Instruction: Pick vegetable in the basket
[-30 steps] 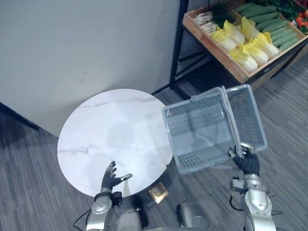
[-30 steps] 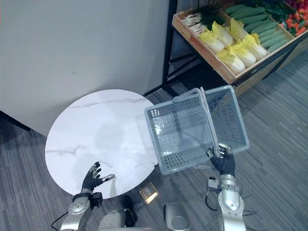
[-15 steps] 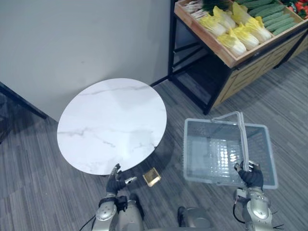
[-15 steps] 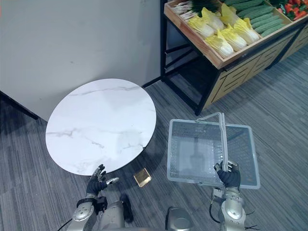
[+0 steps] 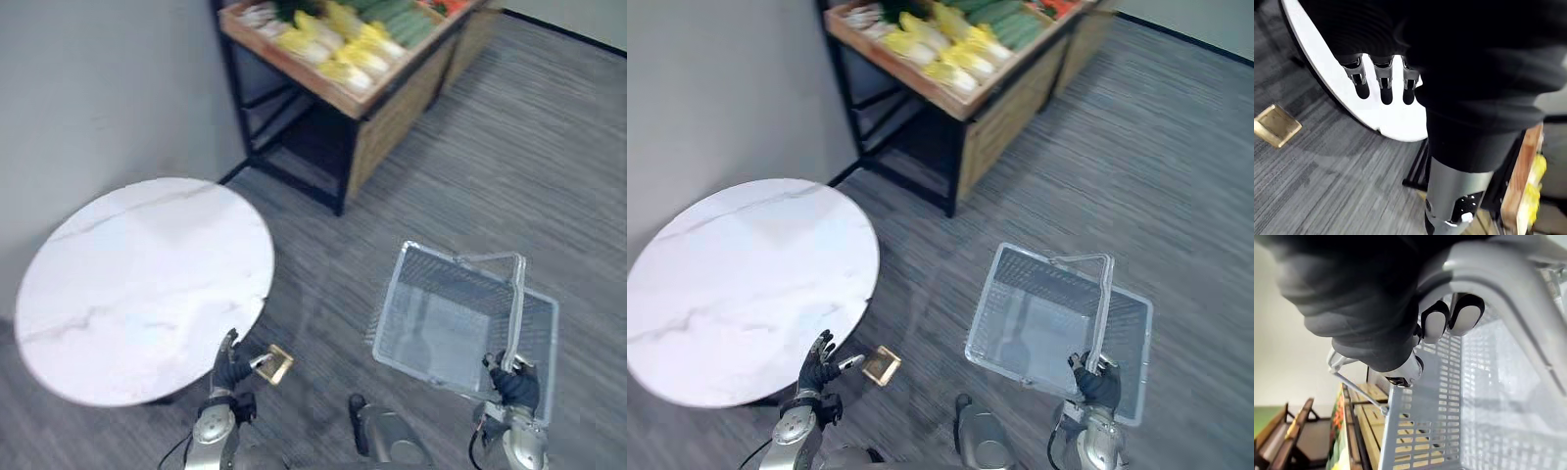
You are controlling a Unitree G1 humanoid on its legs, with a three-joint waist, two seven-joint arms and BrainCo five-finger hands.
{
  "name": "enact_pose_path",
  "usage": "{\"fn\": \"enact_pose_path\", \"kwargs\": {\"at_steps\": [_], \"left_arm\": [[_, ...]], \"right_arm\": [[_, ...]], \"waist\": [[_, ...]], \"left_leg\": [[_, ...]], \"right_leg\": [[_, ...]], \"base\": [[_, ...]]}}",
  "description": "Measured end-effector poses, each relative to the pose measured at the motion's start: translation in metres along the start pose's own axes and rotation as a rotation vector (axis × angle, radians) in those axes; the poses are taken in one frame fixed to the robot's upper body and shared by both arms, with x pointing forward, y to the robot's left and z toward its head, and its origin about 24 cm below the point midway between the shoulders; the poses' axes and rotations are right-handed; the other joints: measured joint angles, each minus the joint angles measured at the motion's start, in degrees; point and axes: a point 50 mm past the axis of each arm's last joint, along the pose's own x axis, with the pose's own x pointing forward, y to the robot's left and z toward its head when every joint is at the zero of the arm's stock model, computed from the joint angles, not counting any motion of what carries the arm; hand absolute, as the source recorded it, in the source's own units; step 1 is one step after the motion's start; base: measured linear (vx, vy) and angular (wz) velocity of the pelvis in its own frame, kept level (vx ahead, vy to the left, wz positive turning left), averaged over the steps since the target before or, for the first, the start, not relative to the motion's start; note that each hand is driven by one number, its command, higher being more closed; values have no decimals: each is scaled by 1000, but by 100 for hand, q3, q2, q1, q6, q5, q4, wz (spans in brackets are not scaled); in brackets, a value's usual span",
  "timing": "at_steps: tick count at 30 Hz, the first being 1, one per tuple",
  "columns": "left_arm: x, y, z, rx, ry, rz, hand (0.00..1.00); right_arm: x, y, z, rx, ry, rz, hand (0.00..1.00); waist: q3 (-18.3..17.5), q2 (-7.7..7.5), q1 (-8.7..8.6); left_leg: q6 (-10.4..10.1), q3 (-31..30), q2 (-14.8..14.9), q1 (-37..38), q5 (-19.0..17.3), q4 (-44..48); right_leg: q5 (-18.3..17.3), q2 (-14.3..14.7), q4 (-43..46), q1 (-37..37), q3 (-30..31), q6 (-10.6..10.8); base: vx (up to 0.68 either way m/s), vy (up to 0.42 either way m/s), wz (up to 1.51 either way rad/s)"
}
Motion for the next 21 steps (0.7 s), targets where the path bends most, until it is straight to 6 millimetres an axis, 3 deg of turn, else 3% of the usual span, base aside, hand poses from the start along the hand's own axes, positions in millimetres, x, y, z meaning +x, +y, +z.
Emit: {"fn": "enact_pose_path", "kwargs": {"at_steps": [2,5,7,8,9,10,13,14,15,16,17,19,20,21], "left_arm": [[2,-2,3,0,-11,-9,0],[8,-7,2,22,4,-36,0],[10,-12,0,30,18,-56,0],[9,-15,-2,26,27,-61,0],[9,-16,-4,23,32,-64,0],[7,-15,-7,21,41,-60,0],[0,-8,-14,5,55,-27,0],[-1,-6,-15,-4,58,-12,0],[-5,-4,-19,-6,69,6,0],[-6,-4,-20,-9,71,8,0],[-9,-5,-23,-19,80,21,0],[-7,0,-20,-35,72,50,0],[-5,4,-15,-42,51,76,0],[-2,3,-9,-52,30,80,0]], "right_arm": [[7,12,-3,3,14,37,100],[17,28,-4,-34,20,128,100],[21,36,-5,-79,34,179,100],[22,36,-5,-124,32,198,100],[23,36,-3,-147,26,209,100],[24,38,-1,-177,14,227,100],[33,43,12,-215,-44,251,100],[37,45,18,-222,-68,260,100],[41,49,24,-236,-101,268,100],[42,48,27,-246,-112,270,100],[46,45,33,-276,-134,271,100],[44,54,32,-277,-138,296,100],[45,55,35,-278,-153,296,100],[46,54,34,-291,-146,293,100]], "waist": [[-35,-32,-13],[-41,88,-112],[-30,134,-165],[5,225,-146],[26,263,-129],[23,274,-113],[45,220,185],[44,235,254],[44,253,340],[31,306,352],[1,528,387],[-97,260,394],[-105,242,367],[-110,224,399]], "left_leg": [[-27,253,-7,198,36,-105],[24,114,20,285,93,-39],[224,-341,342,196,608,1022],[409,-913,620,-73,1130,2021],[335,-1213,629,-230,1161,2451],[197,-1754,465,-650,810,3139],[356,-2473,-226,-1741,221,3288],[370,-2585,-394,-2062,155,2946],[389,-2722,-727,-2451,189,1881],[354,-2836,-843,-2484,311,1216],[644,-3040,-953,-2436,1178,150],[708,-2872,-1346,-2254,965,-28],[907,-2896,-1411,-2361,751,203],[1057,-2916,-1443,-2427,406,586]], "right_leg": [[-28,-207,340,-121,-809,-5],[-363,108,597,-476,-465,-174],[-520,385,634,-357,-59,-215],[-516,579,335,-22,161,-224],[-508,640,179,170,256,-230],[-502,704,-81,521,489,-222],[-498,698,-712,1192,1188,-190],[-518,645,-839,1331,1362,-118],[-610,496,-923,1470,1588,124],[-680,453,-927,1542,1641,244],[-840,484,-900,1701,1757,496],[-826,193,-1130,1867,1869,600],[-835,137,-1223,1925,1813,628],[-833,62,-1197,2057,1840,808]], "base": [[183,-150,-158],[215,-199,-126],[330,-193,-120],[346,-107,-112],[382,-40,-111],[293,45,-107],[280,134,-109],[434,353,-124],[313,313,-85],[402,410,-76],[319,293,-44],[408,254,-5],[527,251,28],[440,217,17]]}}
